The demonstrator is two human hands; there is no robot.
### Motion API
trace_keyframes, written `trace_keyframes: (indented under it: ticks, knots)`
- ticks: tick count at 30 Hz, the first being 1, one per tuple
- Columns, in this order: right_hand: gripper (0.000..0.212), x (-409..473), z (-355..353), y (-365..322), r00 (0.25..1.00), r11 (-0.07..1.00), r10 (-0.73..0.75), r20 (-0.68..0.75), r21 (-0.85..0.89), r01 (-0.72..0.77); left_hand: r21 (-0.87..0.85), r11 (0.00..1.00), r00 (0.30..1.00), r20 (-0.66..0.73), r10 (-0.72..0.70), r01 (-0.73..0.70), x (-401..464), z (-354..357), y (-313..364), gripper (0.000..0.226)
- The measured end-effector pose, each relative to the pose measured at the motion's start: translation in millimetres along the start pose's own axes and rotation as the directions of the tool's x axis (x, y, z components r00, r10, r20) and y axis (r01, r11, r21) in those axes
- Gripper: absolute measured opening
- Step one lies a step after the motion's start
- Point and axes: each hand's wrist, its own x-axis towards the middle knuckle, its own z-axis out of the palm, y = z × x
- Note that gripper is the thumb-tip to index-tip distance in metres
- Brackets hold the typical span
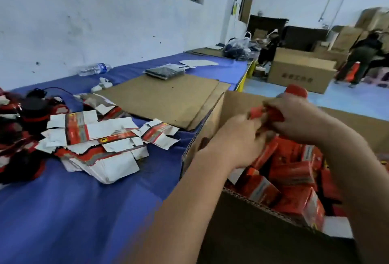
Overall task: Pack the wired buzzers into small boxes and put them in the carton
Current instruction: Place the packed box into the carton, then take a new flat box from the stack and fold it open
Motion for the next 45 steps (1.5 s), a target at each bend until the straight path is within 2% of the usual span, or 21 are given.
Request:
trace_keyframes:
  ticks: [2,6,8,11,14,16,17,19,20,21,24,28,30,32,34,35,38,39,41,43,45]
  knots:
    - [0.040,6.0,15.6,10.3,0.969,0.991,0.127,0.212,-0.076,-0.113,0.092,0.996,0.982,0.184,-0.032,0.015,6.7,20.2,1.5,0.064]
    - [0.027,8.9,13.6,1.9,0.973,0.990,0.127,0.192,-0.087,-0.112,0.029,0.995,0.979,0.182,-0.095,0.091,-3.6,22.5,-5.4,0.068]
    - [0.033,1.8,2.2,-13.4,0.988,0.989,0.121,0.101,-0.096,-0.111,-0.016,0.995,0.991,0.091,-0.097,0.099,-14.3,9.3,-11.9,0.064]
    - [0.046,-23.1,-11.3,-62.7,0.986,0.993,0.054,-0.159,0.112,-0.036,-0.083,0.995,0.966,-0.249,-0.076,0.057,-40.3,-16.8,-33.2,0.042]
    - [0.035,-34.8,-7.9,-139.4,0.902,0.874,-0.062,-0.428,0.413,0.257,-0.038,0.992,0.776,-0.619,-0.121,0.124,-86.2,-38.5,-71.3,0.019]
    - [0.024,-23.6,9.5,-194.8,0.903,0.747,-0.111,-0.415,0.565,0.351,-0.194,0.946,0.544,-0.780,-0.309,0.260,-121.1,-43.1,-108.0,0.015]
    - [0.022,-14.4,23.4,-221.3,0.926,0.713,-0.135,-0.353,0.614,0.338,-0.335,0.879,0.395,-0.797,-0.456,0.339,-138.6,-43.5,-127.7,0.018]
    - [0.025,8.6,59.2,-266.1,0.967,0.752,-0.182,-0.179,0.609,0.254,-0.656,0.640,0.101,-0.662,-0.742,0.400,-167.7,-41.0,-162.1,0.022]
    - [0.027,20.7,80.1,-283.4,0.977,0.801,-0.182,-0.113,0.558,0.214,-0.752,0.528,0.005,-0.573,-0.820,0.395,-178.6,-38.6,-174.6,0.023]
    - [0.030,32.1,101.1,-297.8,0.983,0.845,-0.166,-0.076,0.503,0.181,-0.787,0.471,-0.040,-0.528,-0.848,0.397,-186.9,-36.4,-183.6,0.024]
    - [0.060,61.5,143.1,-331.2,0.992,0.874,-0.112,-0.058,0.469,0.126,-0.781,0.482,-0.031,-0.536,-0.843,0.398,-193.5,-33.4,-195.0,0.034]
    - [0.097,97.5,160.9,-379.9,0.935,0.835,-0.337,-0.111,0.424,0.351,-0.797,0.481,-0.109,-0.550,-0.828,0.365,-189.0,-41.1,-208.1,0.020]
    - [0.085,105.8,167.0,-398.5,0.893,0.817,-0.449,-0.040,0.386,0.428,-0.821,0.450,-0.168,-0.528,-0.832,0.350,-190.3,-47.7,-216.2,0.017]
    - [0.053,105.3,169.0,-408.3,0.889,0.814,-0.451,-0.075,0.375,0.445,-0.829,0.435,-0.212,-0.523,-0.826,0.351,-196.0,-54.3,-221.5,0.018]
    - [0.031,100.6,166.5,-409.7,0.872,0.796,-0.434,-0.228,0.356,0.490,-0.817,0.451,-0.223,-0.544,-0.809,0.358,-201.5,-61.0,-225.9,0.018]
    - [0.033,97.2,164.0,-408.1,0.844,0.766,-0.432,-0.319,0.364,0.530,-0.819,0.463,-0.221,-0.548,-0.807,0.339,-203.9,-65.8,-226.5,0.016]
    - [0.055,77.5,151.8,-404.4,0.701,0.547,-0.430,-0.569,0.454,0.704,-0.901,0.433,-0.159,-0.423,-0.892,-0.029,-225.5,-88.3,-222.4,0.010]
    - [0.057,65.5,147.5,-406.6,0.650,0.442,-0.421,-0.633,0.482,0.756,-0.915,0.350,-0.072,-0.342,-0.937,-0.202,-240.9,-98.7,-219.5,0.024]
    - [0.051,35.9,140.3,-416.1,0.615,0.246,-0.435,-0.658,0.571,0.784,-0.907,0.140,0.192,-0.231,-0.954,-0.397,-284.7,-114.8,-217.7,0.060]
    - [0.036,6.8,138.2,-430.4,0.579,0.076,-0.564,-0.589,0.661,0.746,-0.915,0.023,0.413,-0.204,-0.888,-0.402,-338.1,-124.8,-218.0,0.081]
    - [0.029,-18.7,139.8,-446.9,0.476,-0.027,-0.729,-0.492,0.716,0.698,-0.923,-0.052,0.506,-0.161,-0.847,-0.381,-391.8,-129.9,-211.3,0.090]
